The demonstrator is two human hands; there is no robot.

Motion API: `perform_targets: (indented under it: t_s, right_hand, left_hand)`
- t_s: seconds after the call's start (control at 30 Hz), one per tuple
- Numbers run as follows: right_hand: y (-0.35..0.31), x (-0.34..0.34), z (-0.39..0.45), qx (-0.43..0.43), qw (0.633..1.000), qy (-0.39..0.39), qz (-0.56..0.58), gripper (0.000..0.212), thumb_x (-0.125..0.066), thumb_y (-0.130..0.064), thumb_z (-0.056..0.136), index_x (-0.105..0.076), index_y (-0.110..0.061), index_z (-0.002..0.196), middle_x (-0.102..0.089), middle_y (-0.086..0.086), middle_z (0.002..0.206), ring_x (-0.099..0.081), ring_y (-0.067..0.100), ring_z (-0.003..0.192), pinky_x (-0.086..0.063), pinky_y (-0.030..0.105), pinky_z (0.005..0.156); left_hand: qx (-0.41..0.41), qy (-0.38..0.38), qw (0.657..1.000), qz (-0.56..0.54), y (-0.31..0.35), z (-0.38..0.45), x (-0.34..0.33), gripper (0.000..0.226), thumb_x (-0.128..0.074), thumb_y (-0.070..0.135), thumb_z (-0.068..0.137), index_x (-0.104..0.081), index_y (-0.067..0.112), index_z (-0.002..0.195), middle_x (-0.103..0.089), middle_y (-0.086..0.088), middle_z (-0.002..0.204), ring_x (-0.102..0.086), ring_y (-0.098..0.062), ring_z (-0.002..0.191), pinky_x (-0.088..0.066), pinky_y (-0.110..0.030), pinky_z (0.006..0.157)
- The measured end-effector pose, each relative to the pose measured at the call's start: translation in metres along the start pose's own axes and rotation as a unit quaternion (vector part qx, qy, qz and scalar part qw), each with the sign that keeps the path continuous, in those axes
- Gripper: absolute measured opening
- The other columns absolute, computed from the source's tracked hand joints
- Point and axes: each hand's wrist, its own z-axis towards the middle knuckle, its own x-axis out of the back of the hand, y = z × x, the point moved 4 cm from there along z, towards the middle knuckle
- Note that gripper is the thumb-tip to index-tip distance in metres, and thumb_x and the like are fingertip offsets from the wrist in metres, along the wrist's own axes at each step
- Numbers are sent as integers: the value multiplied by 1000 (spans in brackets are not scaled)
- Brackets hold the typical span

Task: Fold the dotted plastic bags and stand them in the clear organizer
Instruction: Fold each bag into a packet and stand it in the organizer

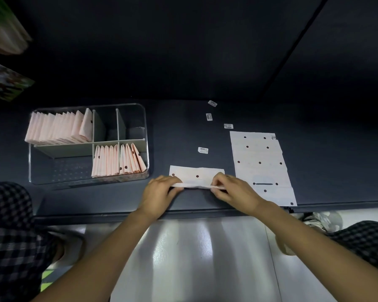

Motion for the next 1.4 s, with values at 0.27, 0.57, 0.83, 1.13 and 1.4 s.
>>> perform_targets:
  t_s: [0.27,0.57,0.83,1.13,1.4]
  right_hand:
    - [34,-3,22,-231,946,97,205,20,-60,-28,91,-56,-10,98,-63,7,79,-56,21,76,-40,23,61]
    - [42,-5,38,-310,935,80,154,16,-60,-28,90,-53,-14,89,-58,2,83,-57,24,88,-38,26,70]
    - [17,6,37,-232,960,134,-86,25,-58,-26,90,-54,-12,110,-56,10,112,-50,28,105,-42,34,79]
    - [-9,-7,57,-136,988,66,-28,21,-58,-24,90,-59,-17,110,-57,5,112,-53,23,107,-44,32,88]
    - [-13,-19,16,-196,980,5,26,14,-60,-26,89,-56,-15,96,-69,6,92,-64,26,89,-50,33,76]
  left_hand:
    - [149,60,980,-118,0,14,3,28,-65,20,87,-59,18,114,-62,-1,97,-61,-25,90,-50,-37,78]
    - [-84,-128,965,212,28,1,-46,66,-36,51,96,-21,15,149,-8,-9,159,-3,-27,146,7,-38,118]
    - [-60,-191,935,293,13,6,-49,67,-13,68,90,18,41,144,24,-18,154,22,-39,140,12,-48,116]
    - [-80,-193,937,279,11,5,-41,67,-23,71,87,-1,48,146,18,-13,156,21,-35,142,17,-56,111]
    - [-163,-195,939,234,22,-21,-39,88,-49,65,82,-22,15,149,-9,-2,159,-7,-17,146,12,-36,117]
